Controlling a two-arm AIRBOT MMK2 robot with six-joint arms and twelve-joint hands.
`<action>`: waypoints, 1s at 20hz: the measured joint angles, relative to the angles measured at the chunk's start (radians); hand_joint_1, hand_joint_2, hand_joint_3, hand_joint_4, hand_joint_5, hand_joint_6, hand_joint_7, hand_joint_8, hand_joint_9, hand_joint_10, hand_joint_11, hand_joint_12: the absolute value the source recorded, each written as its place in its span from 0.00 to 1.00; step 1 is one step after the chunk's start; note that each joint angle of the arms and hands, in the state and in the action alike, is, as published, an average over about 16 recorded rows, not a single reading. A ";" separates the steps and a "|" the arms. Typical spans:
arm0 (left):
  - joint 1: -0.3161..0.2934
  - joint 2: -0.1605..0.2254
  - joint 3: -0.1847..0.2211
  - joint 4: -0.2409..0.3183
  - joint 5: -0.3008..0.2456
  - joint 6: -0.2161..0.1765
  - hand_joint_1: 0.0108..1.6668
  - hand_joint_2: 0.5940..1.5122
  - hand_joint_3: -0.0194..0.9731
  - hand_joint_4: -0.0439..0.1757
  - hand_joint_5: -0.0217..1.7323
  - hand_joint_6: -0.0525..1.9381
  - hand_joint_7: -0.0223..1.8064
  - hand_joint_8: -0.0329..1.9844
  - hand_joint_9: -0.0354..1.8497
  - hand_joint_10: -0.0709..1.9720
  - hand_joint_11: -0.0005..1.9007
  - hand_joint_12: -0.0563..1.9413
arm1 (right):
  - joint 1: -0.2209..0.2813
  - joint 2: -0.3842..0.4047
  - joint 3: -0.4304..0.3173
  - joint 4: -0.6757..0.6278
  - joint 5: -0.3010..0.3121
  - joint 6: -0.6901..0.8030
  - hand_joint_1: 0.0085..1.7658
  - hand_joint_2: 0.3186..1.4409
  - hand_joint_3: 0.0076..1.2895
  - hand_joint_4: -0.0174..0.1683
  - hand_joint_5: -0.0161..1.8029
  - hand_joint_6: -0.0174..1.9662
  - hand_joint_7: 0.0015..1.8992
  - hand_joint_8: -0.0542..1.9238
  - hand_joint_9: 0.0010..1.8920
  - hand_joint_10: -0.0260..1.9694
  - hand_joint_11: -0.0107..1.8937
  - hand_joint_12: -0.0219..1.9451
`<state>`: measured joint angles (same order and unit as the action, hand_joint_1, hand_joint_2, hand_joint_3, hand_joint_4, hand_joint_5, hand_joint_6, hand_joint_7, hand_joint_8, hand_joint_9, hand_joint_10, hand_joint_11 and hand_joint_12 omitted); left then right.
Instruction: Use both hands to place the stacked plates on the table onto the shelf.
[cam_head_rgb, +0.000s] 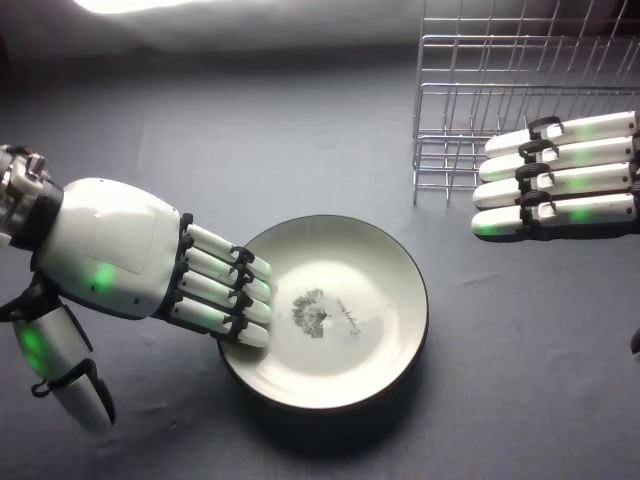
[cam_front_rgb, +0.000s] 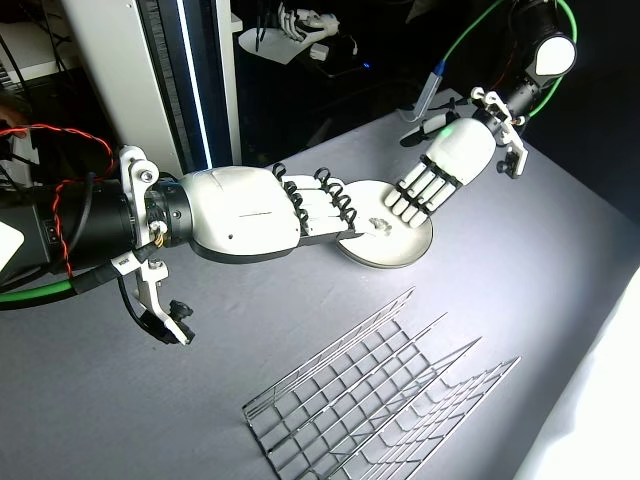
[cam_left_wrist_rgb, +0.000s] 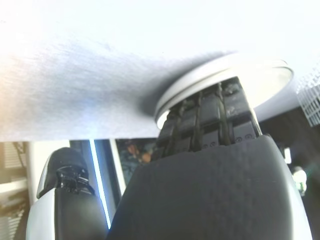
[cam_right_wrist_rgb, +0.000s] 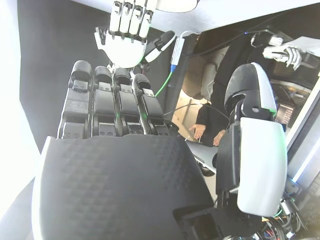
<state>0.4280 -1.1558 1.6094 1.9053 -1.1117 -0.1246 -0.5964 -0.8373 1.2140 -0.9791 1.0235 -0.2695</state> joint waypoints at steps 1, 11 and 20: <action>0.003 -0.003 -0.001 -0.005 0.003 0.001 0.00 0.45 0.04 0.18 0.01 0.02 0.01 0.01 0.02 0.03 0.01 0.03 | 0.000 0.000 0.000 0.000 0.001 0.000 0.26 0.64 0.01 0.12 0.02 0.02 0.01 0.04 0.01 0.02 0.02 0.04; 0.022 -0.059 -0.030 -0.063 0.056 0.004 0.00 0.45 0.04 0.18 0.01 0.02 0.01 0.01 0.02 0.03 0.01 0.03 | 0.000 0.000 0.000 0.000 0.004 0.000 0.28 0.65 0.01 0.12 0.02 0.02 0.01 0.04 0.01 0.02 0.02 0.02; 0.014 -0.105 -0.047 -0.088 0.091 0.004 0.00 0.45 0.04 0.18 0.01 0.02 0.01 0.01 0.03 0.03 0.01 0.03 | 0.000 -0.009 0.000 0.000 -0.021 0.000 0.45 0.61 0.01 0.12 0.03 0.02 0.02 0.04 0.03 0.02 0.02 0.27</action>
<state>0.4421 -1.2613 1.5622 1.8170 -1.0204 -0.1204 -0.5964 -0.8460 1.2140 -0.9788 1.0026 -0.2693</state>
